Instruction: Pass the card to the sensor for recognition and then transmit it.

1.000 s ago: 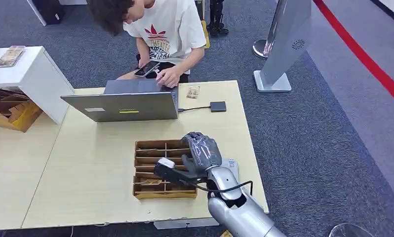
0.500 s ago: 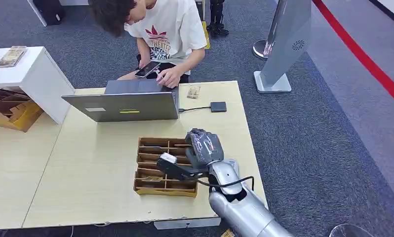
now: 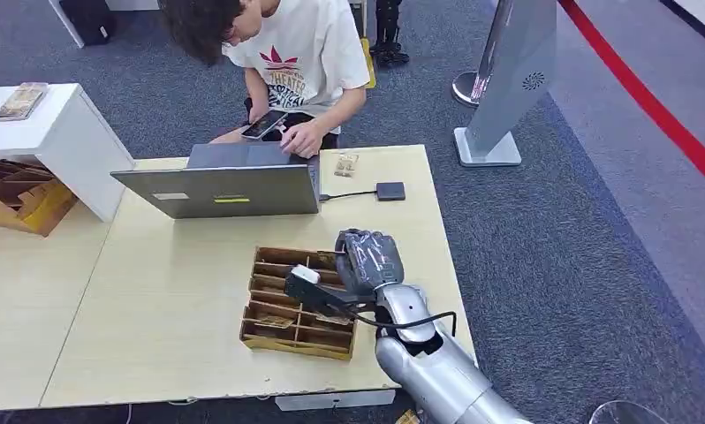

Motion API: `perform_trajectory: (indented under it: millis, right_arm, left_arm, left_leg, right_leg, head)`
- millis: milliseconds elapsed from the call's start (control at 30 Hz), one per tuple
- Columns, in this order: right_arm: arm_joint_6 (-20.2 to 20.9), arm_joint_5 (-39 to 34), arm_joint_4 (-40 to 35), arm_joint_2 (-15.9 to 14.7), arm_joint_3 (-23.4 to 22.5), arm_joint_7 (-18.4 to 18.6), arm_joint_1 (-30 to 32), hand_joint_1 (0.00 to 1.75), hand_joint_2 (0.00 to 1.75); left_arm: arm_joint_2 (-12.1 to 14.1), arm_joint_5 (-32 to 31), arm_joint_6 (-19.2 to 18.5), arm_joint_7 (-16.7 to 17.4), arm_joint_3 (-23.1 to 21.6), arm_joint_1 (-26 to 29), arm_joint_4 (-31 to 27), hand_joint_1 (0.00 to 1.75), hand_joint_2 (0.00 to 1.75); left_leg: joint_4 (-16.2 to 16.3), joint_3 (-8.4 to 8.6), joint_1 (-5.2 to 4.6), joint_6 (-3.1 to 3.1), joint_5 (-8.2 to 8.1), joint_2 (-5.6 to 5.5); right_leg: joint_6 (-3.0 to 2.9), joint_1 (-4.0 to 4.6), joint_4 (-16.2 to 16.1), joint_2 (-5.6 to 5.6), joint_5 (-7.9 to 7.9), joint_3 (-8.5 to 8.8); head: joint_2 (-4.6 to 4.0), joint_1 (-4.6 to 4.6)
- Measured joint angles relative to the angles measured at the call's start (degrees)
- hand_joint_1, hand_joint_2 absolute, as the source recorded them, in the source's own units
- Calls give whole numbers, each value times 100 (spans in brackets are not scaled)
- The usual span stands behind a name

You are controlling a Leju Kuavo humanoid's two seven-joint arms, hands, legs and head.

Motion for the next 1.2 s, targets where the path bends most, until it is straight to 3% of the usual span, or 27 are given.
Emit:
perform_trajectory:
  millis: [400,533,667,800,933,1200]
  right_arm:
    - [-125,-429,-204,18,-190,-195,96,175,175]
    - [-68,-1415,-1146,-24,-459,-478,347,175,175]
    - [13,-1682,-1811,-81,-625,-539,432,175,175]
    - [65,-3343,-2468,-135,-872,-1221,653,175,175]
    - [216,-4455,-3266,-324,-1170,-1605,872,175,175]
    - [319,-4848,-3963,-597,-1441,-1775,1137,175,175]
  left_arm:
    - [0,46,7,-9,0,5,0,0,0]
    - [-2,142,9,-72,0,25,0,0,0]
    - [-2,170,9,-98,0,35,0,0,0]
    - [-2,223,15,-168,9,51,0,0,0]
    - [-2,243,20,-227,15,81,0,0,0]
    - [-2,264,37,-286,20,94,0,0,0]
  left_leg:
    - [0,1,0,0,0,-1]
    - [0,-7,0,0,0,2]
    - [0,-9,0,0,-1,1]
    - [0,-14,0,-1,-1,0]
    - [0,-16,-1,0,-1,1]
    - [0,-16,0,-1,-2,3]
  right_leg:
    - [0,0,0,0,0,1]
    - [-1,0,0,2,1,-9]
    - [0,0,0,2,0,-13]
    - [0,0,0,1,0,-18]
    - [0,-1,-1,1,0,-18]
    - [0,0,-1,2,0,-19]
  head:
    - [0,2]
    - [0,0]
    - [0,0]
    - [0,0]
    - [0,2]
    - [0,0]
